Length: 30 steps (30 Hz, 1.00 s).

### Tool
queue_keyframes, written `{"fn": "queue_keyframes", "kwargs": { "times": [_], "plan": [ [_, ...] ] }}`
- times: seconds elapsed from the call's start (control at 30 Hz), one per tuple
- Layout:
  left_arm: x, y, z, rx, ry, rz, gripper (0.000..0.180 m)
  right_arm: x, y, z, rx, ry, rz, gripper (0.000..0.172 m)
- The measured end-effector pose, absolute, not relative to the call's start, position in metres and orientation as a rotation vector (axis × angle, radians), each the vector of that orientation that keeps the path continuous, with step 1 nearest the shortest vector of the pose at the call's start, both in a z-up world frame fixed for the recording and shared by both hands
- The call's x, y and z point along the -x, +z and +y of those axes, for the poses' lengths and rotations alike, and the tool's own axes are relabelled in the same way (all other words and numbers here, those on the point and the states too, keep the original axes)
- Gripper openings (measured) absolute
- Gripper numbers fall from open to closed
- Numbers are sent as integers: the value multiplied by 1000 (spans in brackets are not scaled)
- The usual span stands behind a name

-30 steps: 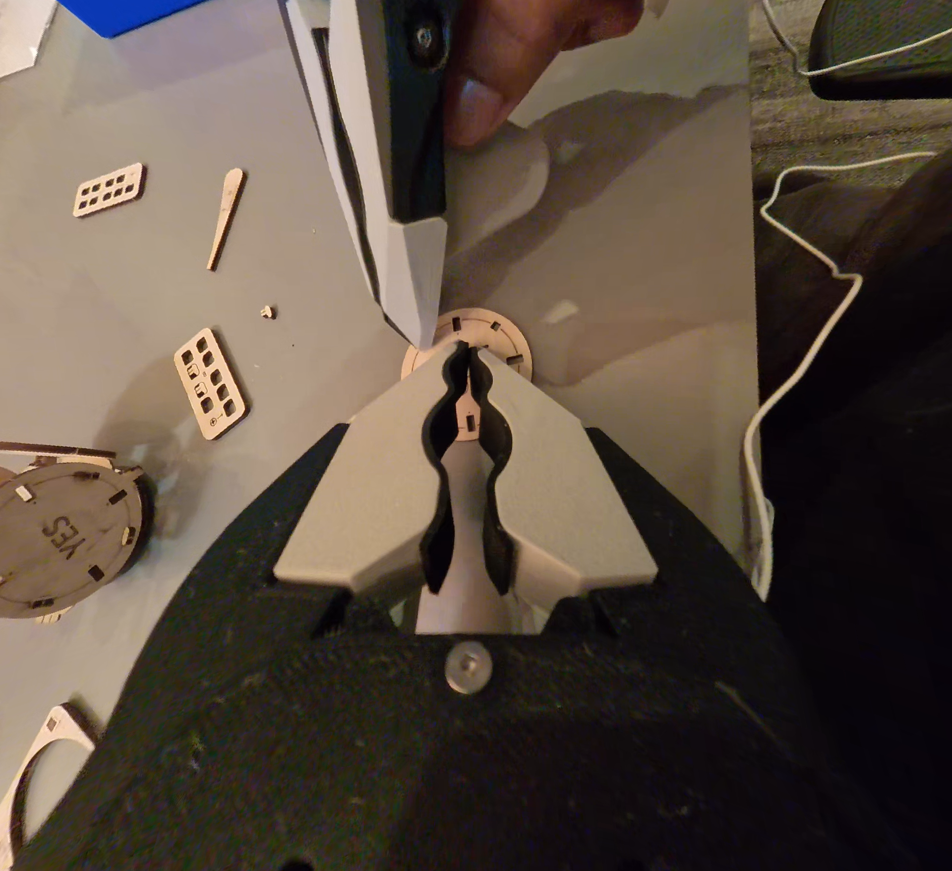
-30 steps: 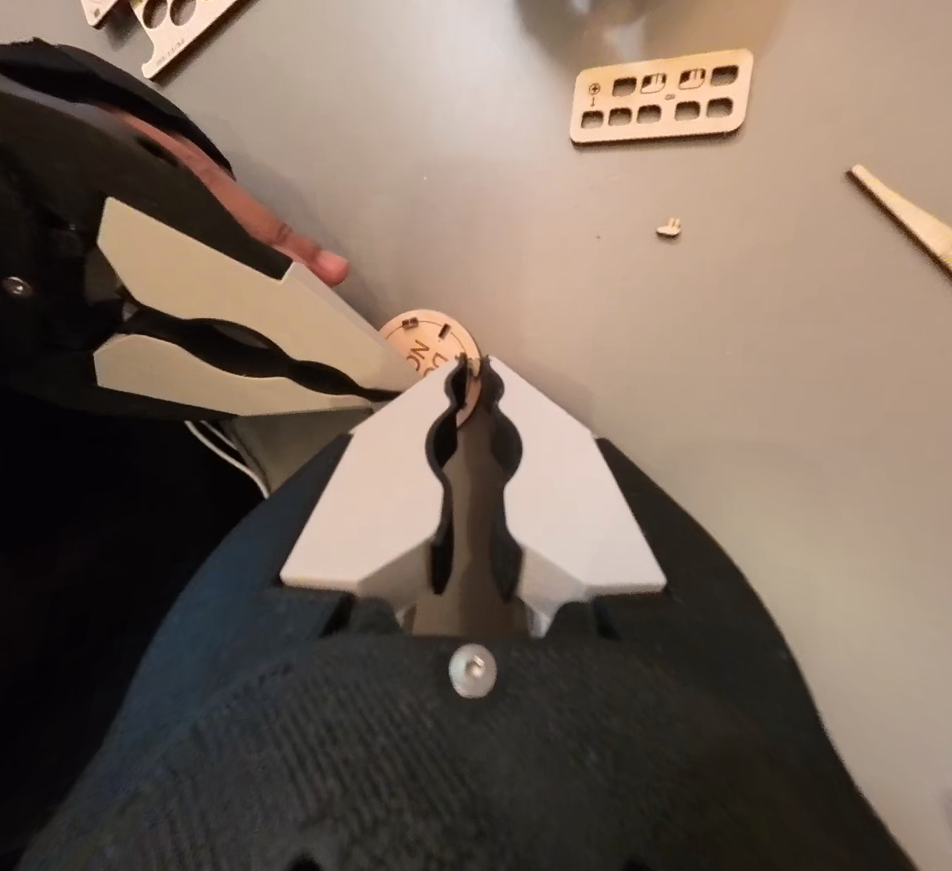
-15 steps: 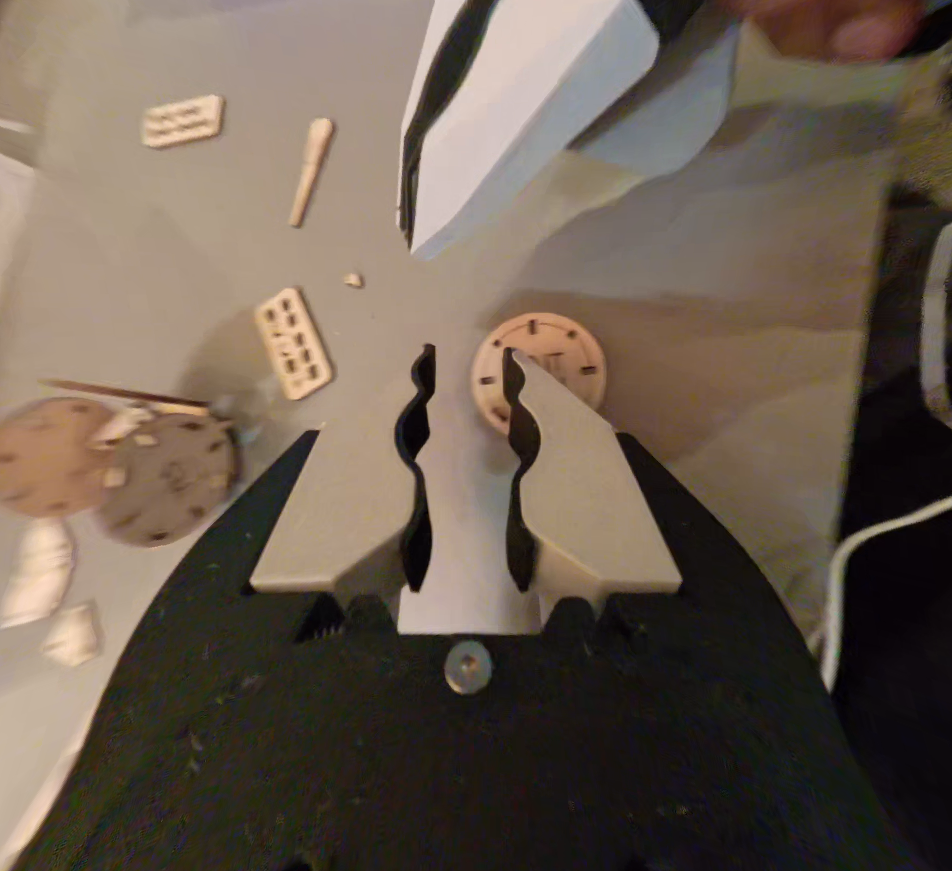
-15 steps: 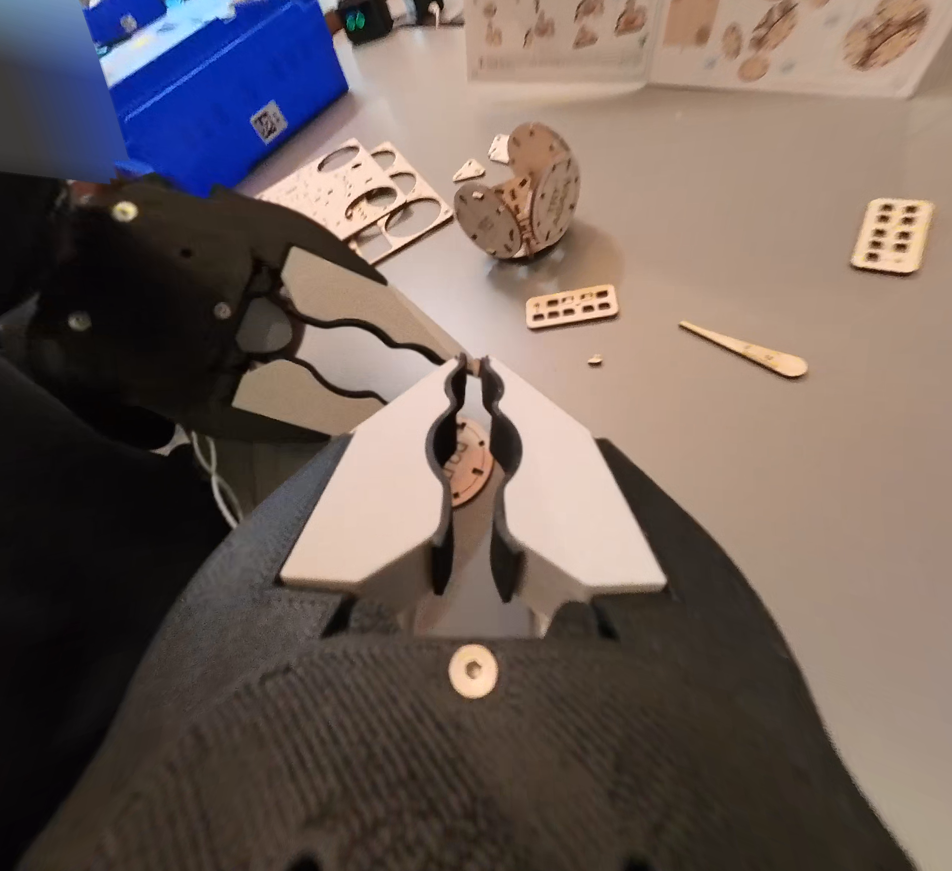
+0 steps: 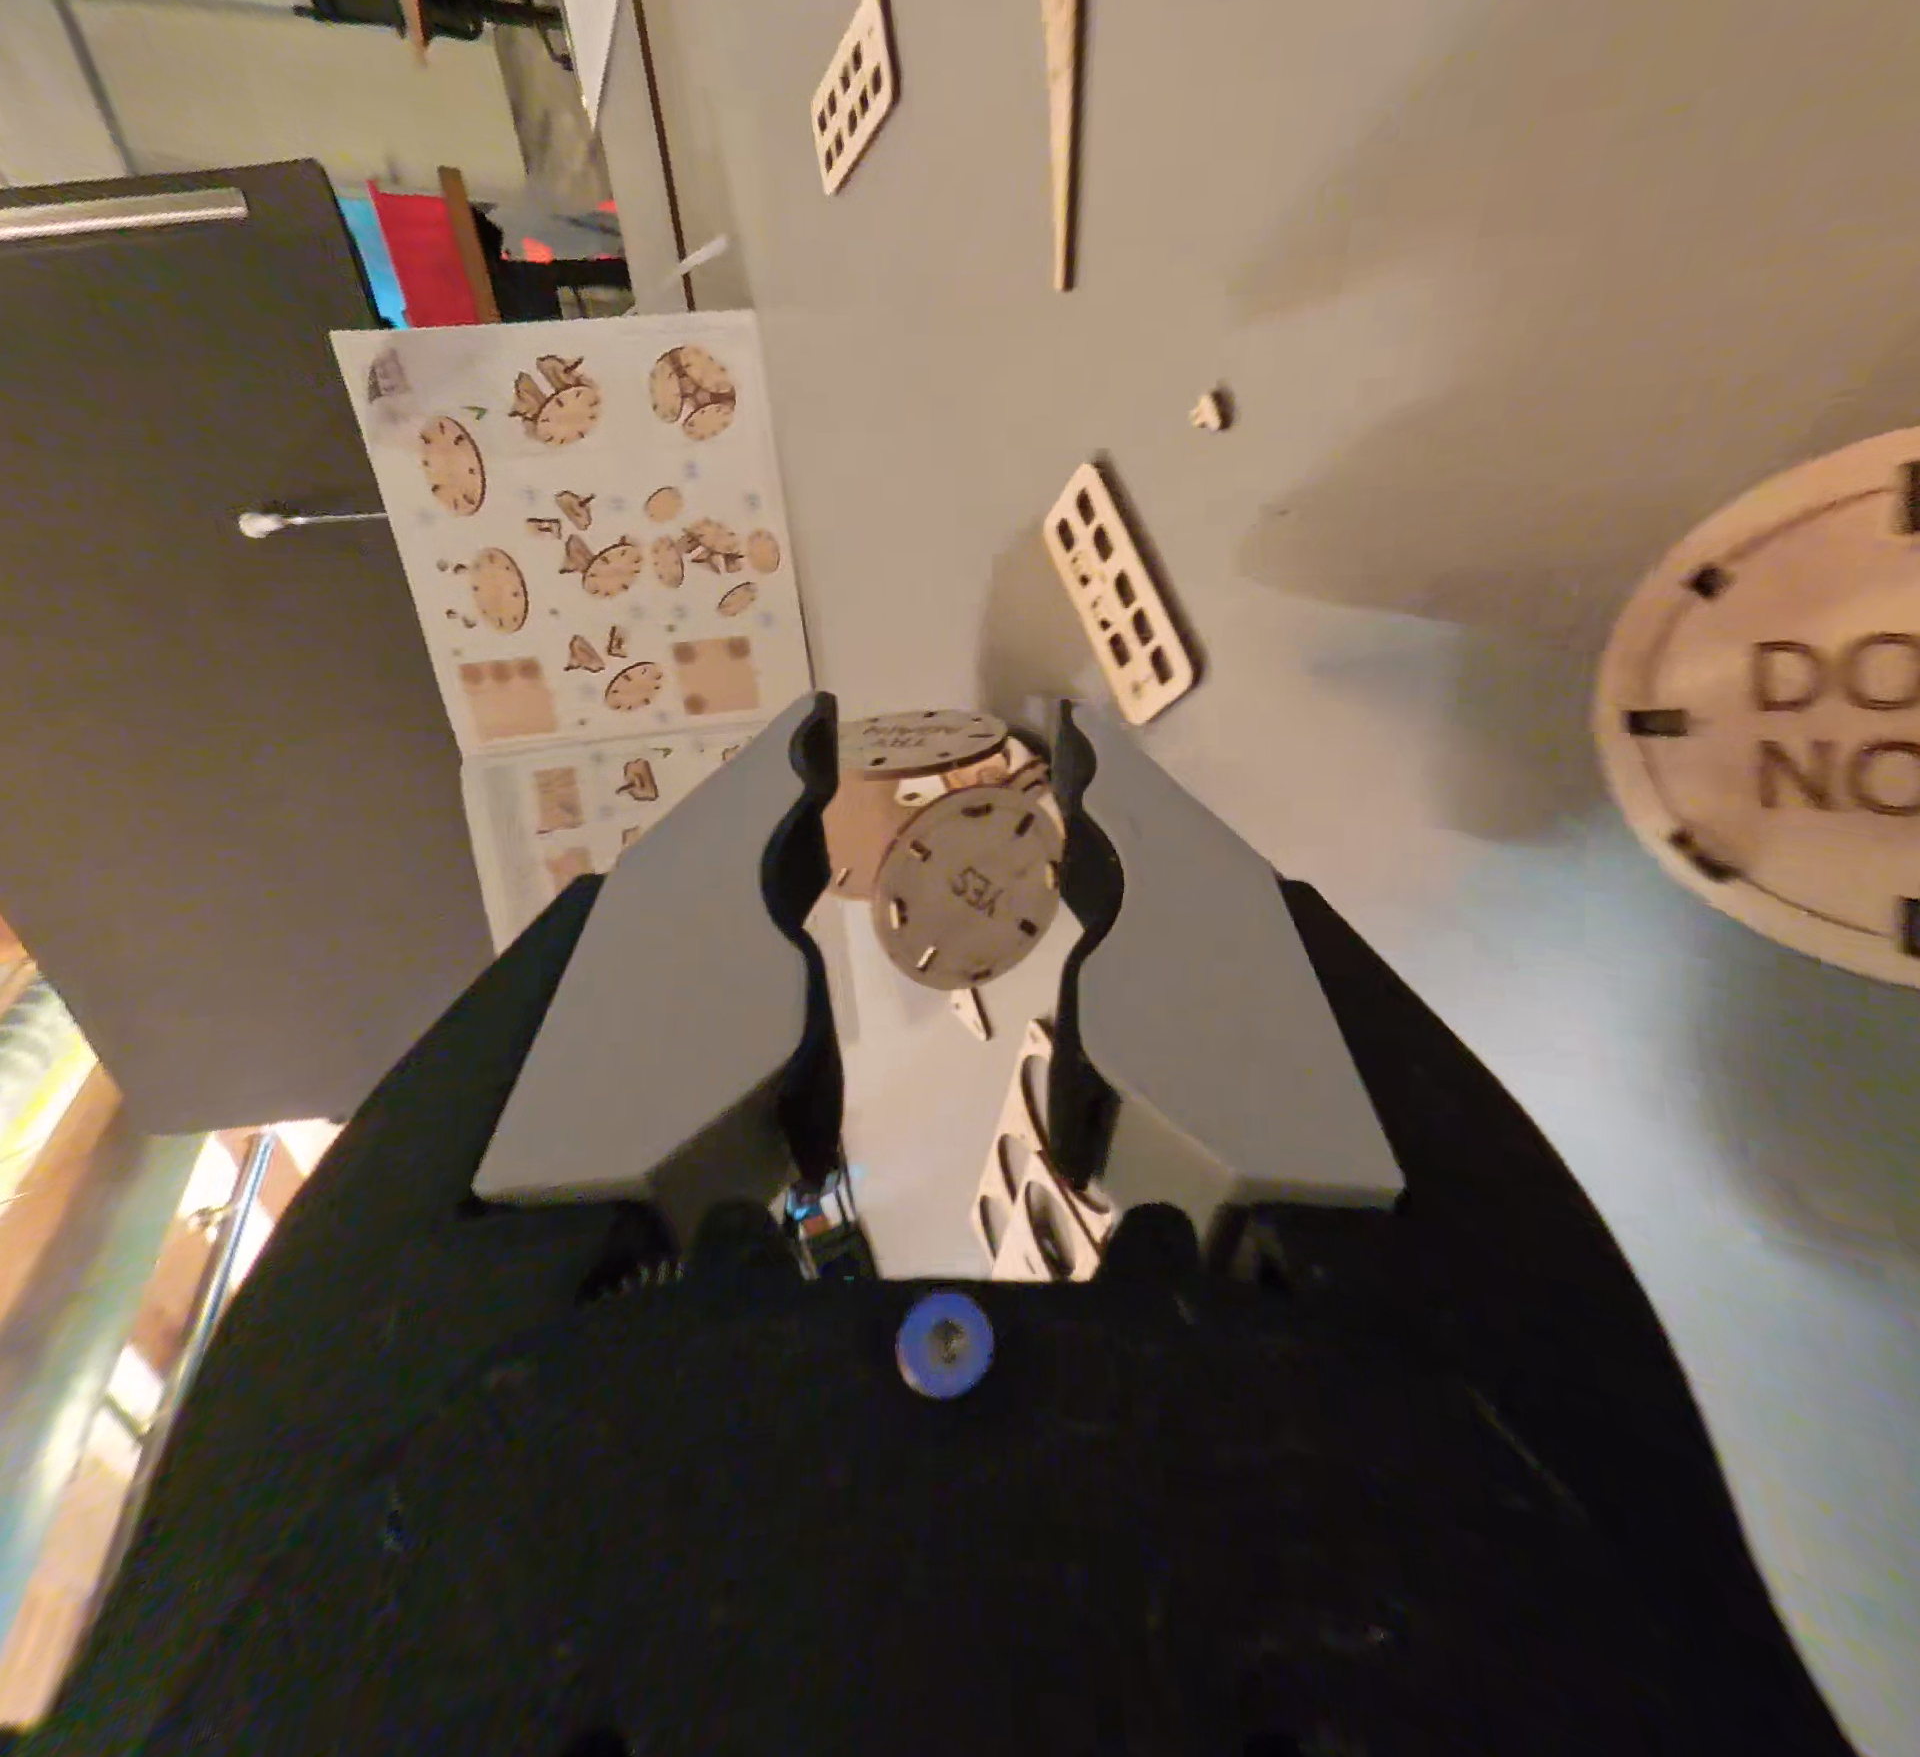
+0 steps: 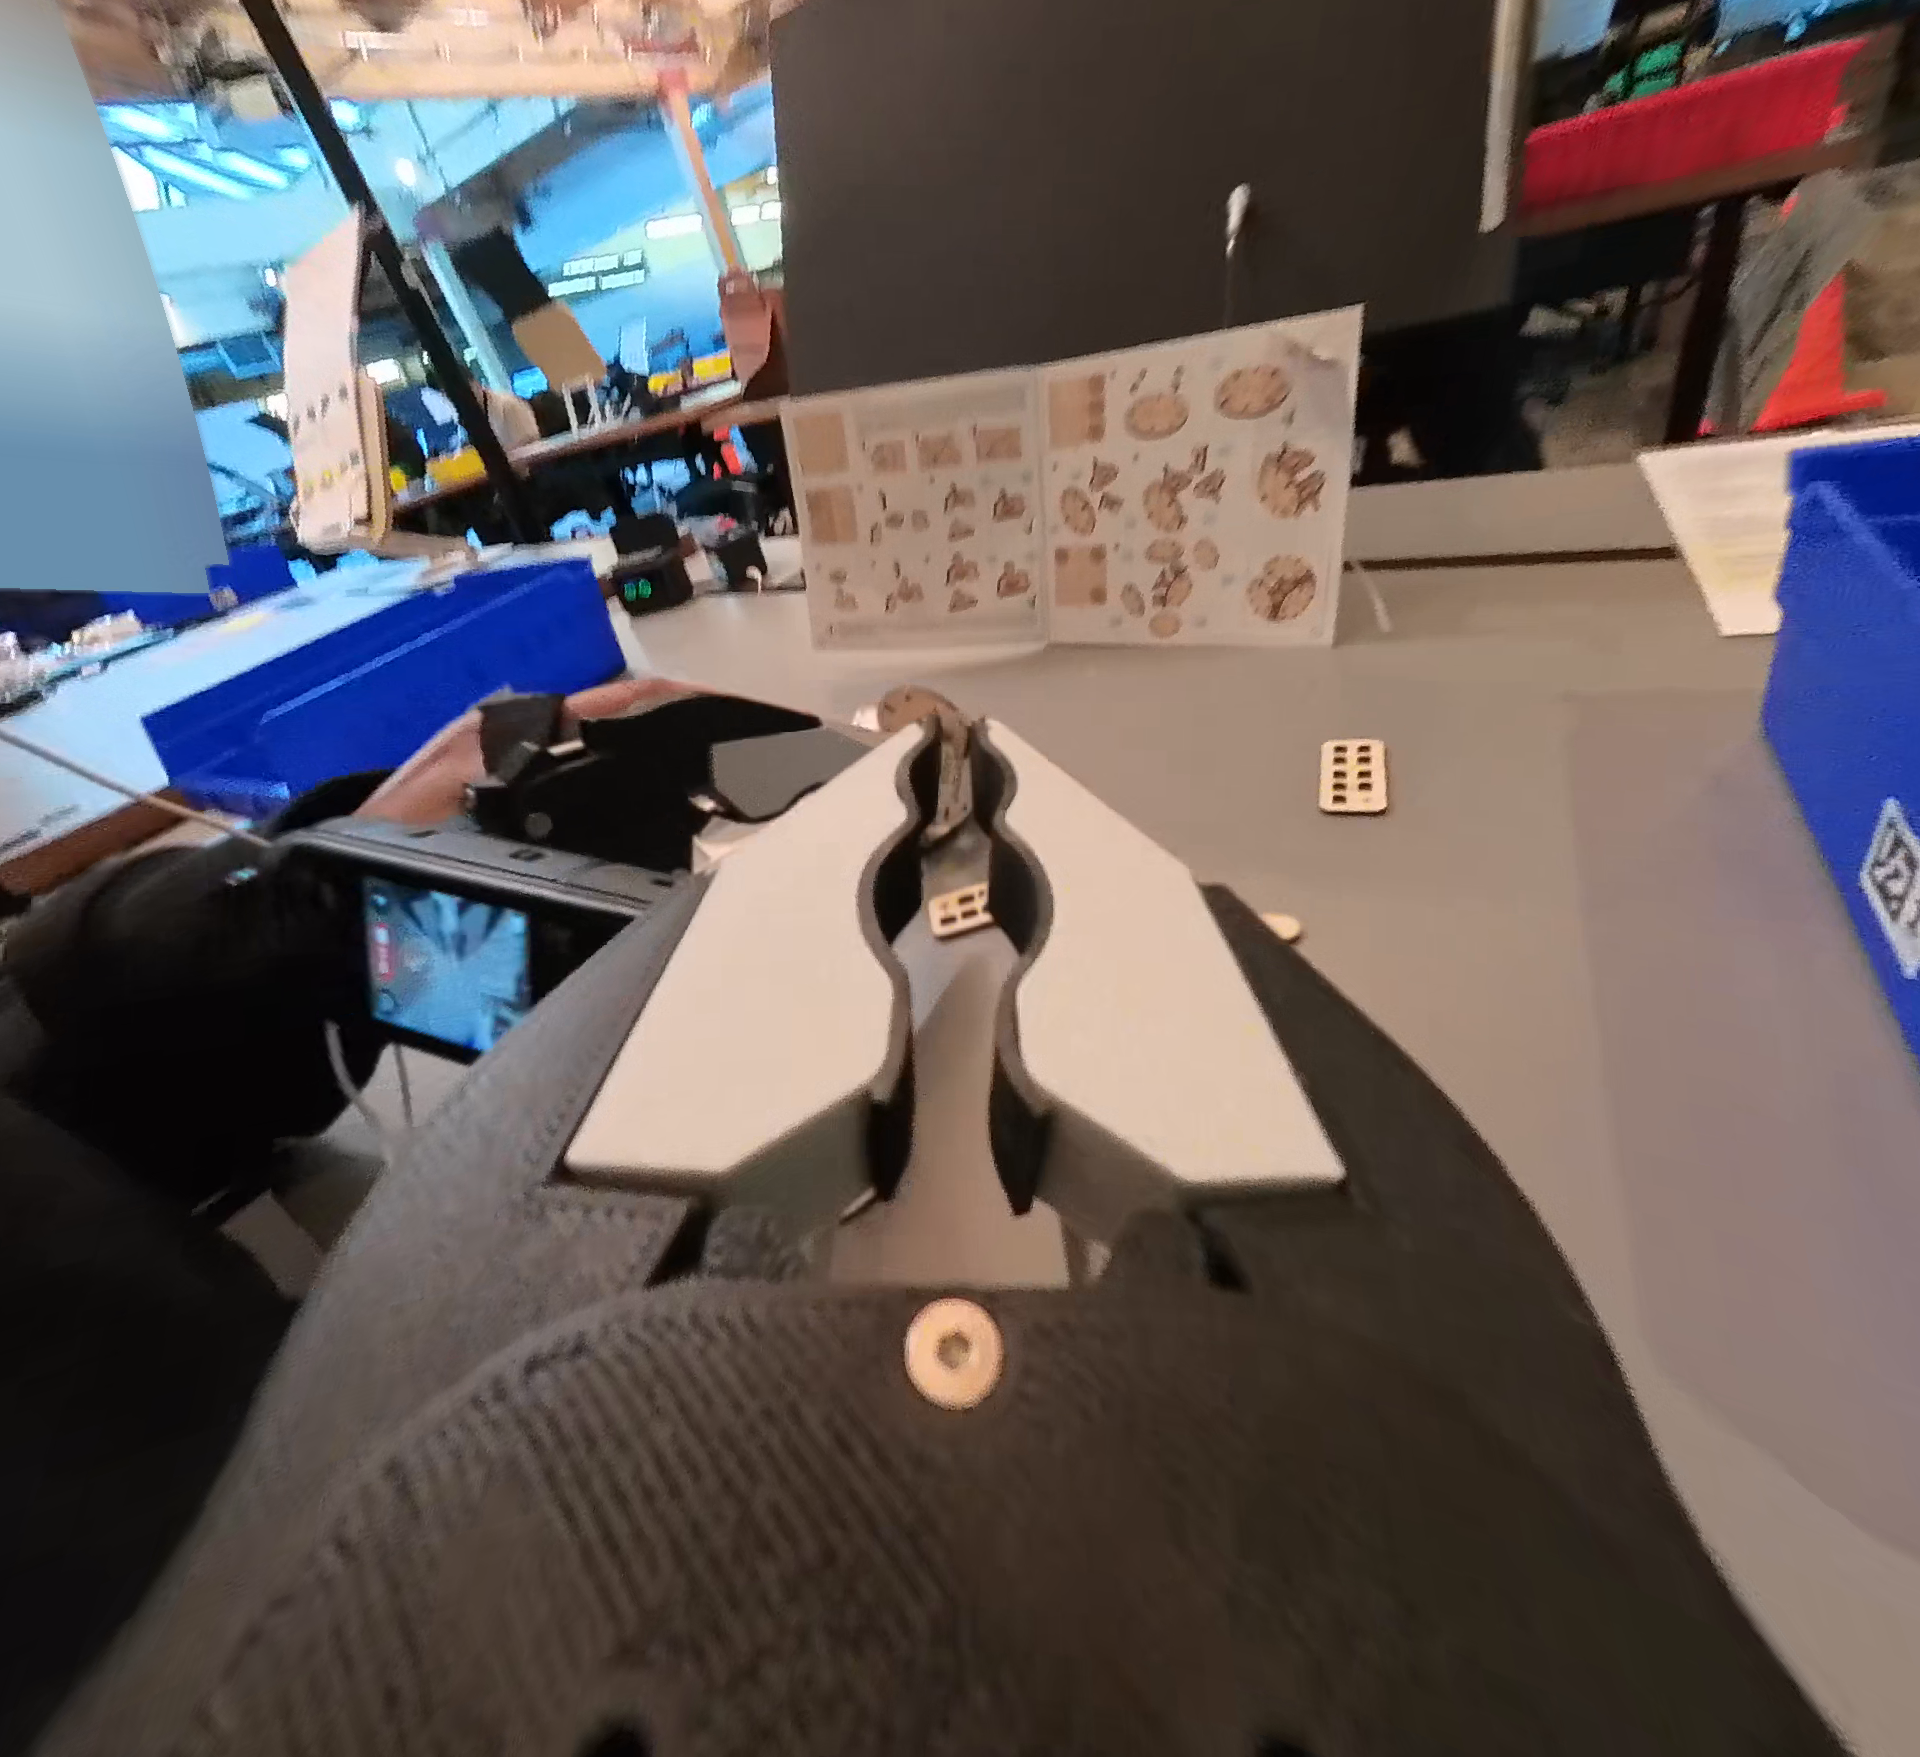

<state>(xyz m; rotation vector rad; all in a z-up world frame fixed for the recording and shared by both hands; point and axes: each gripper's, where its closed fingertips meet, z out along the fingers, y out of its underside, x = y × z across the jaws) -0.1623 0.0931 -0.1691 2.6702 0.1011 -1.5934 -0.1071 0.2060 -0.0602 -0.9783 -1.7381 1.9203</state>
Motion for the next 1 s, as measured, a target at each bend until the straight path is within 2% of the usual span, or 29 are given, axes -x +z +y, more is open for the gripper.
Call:
{"fn": "queue_keyframes", "kwargs": {
  "times": [0.1, 0.23, 0.43, 0.57, 0.8, 0.87, 1.0],
  "plan": [
    [166, -159, 102, -2595, -1631, 46, 46, 106, -49, 217, 990, 1987, -1630, 3],
    [148, -131, 145, -2481, -1826, -290, 49, 101, -37, 235, 985, 2035, -1559, 3],
    [97, -143, 186, -2385, -1752, -622, 47, 90, -35, 259, 977, 1999, -1509, 4],
    [64, -156, 215, -2468, -1704, -686, 48, 89, -39, 278, 1014, 1981, -1486, 3],
    [26, -187, 245, -2583, -1635, -767, 60, 95, -44, 306, 1076, 1958, -1453, 3],
    [25, -190, 253, -2591, -1649, -784, 52, 98, -49, 309, 1093, 1938, -1471, 3],
    [50, -187, 245, -2672, -1619, -627, 57, 103, -48, 311, 1109, 1959, -1467, 3]
  ]
}}
